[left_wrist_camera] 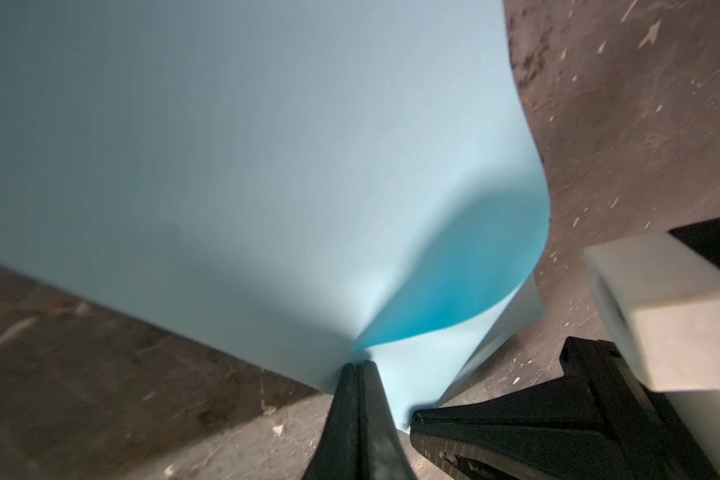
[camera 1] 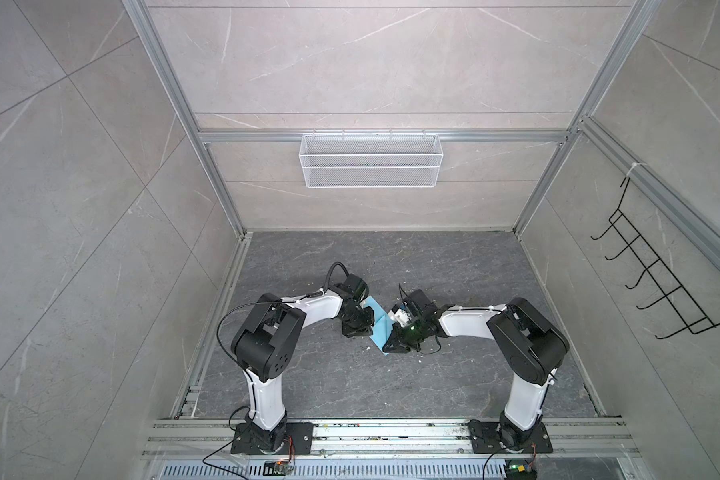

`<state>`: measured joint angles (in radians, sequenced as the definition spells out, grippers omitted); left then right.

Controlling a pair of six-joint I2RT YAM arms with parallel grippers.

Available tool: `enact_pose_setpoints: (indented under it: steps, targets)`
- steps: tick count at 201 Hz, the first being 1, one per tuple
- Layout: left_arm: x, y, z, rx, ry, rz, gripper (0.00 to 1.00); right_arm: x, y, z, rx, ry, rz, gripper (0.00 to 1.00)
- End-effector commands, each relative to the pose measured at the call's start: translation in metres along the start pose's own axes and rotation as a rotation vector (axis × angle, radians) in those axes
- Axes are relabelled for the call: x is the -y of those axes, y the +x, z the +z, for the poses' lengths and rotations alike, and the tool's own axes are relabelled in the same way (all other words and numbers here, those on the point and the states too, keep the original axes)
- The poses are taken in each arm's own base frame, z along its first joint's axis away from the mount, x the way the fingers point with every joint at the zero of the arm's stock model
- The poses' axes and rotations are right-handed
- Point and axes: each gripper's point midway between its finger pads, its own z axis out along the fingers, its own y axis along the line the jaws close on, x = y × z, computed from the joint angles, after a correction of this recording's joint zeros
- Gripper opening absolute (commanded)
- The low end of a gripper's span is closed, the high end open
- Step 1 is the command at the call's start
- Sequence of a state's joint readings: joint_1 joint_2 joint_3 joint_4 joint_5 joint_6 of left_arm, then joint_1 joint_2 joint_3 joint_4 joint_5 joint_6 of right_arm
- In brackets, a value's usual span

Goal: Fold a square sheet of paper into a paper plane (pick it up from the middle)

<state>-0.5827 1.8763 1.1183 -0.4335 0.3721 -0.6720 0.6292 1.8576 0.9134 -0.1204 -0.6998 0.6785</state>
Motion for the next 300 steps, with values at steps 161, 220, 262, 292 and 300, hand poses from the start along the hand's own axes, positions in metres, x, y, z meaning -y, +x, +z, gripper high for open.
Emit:
enact_pose_setpoints:
  steps: [161, 220, 262, 292, 300]
  targets:
    - [-0.043, 0.014, 0.014, -0.049, -0.166, -0.016, 0.00, -0.015, -0.063, -0.005, 0.139, 0.043, -0.114, 0.07]
    - [-0.041, 0.012, 0.013, -0.046, -0.165, -0.008, 0.00, 0.017, -0.054, -0.003, 0.119, 0.094, -0.059, 0.07]
    - [-0.037, 0.009, 0.010, -0.035, -0.160, 0.005, 0.00, 0.028, -0.050, 0.000, 0.113, 0.114, -0.025, 0.06]
    - [-0.024, 0.000, 0.001, -0.012, -0.132, 0.028, 0.00, 0.035, -0.048, 0.000, 0.116, 0.130, 0.007, 0.06]
    - [-0.016, -0.004, -0.003, 0.001, -0.110, 0.039, 0.00, 0.036, -0.047, 0.001, 0.117, 0.132, 0.018, 0.06]
